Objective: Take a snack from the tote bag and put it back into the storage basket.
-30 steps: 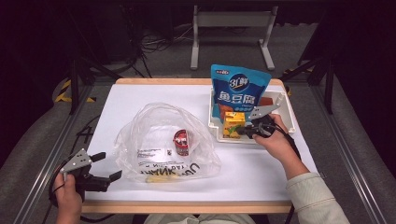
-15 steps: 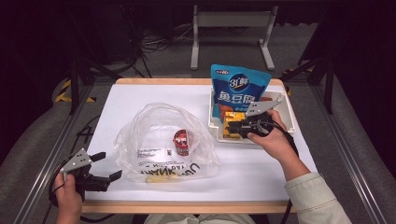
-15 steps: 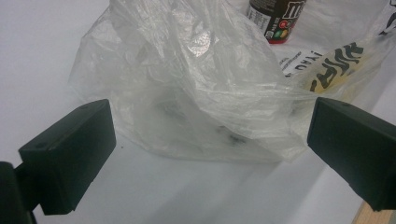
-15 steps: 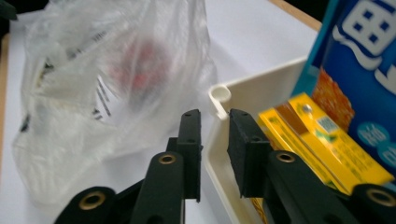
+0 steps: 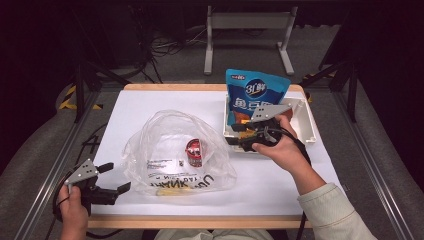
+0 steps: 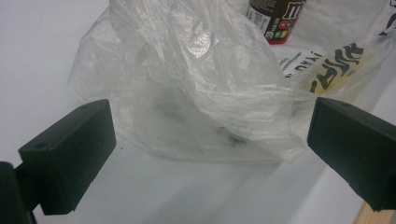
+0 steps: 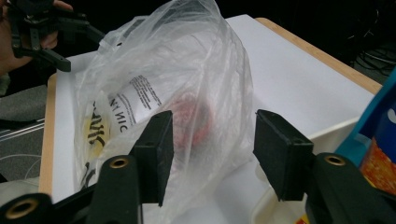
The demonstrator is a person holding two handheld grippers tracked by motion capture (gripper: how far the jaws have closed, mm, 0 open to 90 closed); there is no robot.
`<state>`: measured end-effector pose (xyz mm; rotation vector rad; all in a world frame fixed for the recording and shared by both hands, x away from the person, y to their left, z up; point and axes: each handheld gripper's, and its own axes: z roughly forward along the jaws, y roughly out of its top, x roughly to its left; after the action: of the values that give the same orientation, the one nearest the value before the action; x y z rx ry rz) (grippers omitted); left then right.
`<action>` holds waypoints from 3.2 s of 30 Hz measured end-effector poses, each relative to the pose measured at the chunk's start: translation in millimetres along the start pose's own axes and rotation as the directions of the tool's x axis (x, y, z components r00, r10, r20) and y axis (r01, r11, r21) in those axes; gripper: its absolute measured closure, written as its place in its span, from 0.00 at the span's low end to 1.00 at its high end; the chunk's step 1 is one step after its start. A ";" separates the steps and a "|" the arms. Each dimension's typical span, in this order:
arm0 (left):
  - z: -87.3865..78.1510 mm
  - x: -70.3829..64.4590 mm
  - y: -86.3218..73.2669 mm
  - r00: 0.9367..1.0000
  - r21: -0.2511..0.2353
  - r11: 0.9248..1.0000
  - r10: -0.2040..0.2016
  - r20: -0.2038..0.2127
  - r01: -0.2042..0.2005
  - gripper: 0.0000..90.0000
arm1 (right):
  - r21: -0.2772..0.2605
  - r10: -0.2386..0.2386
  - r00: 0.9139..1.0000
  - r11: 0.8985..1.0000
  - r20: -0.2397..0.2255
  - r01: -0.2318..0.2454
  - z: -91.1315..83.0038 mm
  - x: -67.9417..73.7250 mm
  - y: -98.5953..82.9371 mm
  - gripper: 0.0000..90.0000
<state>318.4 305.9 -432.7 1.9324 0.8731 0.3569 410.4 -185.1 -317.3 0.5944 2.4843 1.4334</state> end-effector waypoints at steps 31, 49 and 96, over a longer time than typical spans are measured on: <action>-0.3 0.5 -0.1 1.000 0.002 1.000 0.003 -0.001 -0.003 0.02 | 0.005 -0.083 0.989 0.996 -0.123 0.084 76.1 45.4 28.9 0.36; 0.3 1.1 -0.4 1.000 0.006 1.000 0.003 0.004 -0.003 0.02 | 0.067 -0.081 0.995 0.994 -0.060 0.085 112.4 43.9 18.8 0.23; 0.9 1.3 -0.6 1.000 0.011 1.000 0.003 0.008 -0.004 0.02 | 0.268 -0.046 0.999 0.962 -0.018 0.050 149.5 22.3 -28.9 0.18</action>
<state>319.6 306.4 -433.8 1.9442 0.8680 0.3470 439.7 -71.7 -417.2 0.5695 2.7051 1.0925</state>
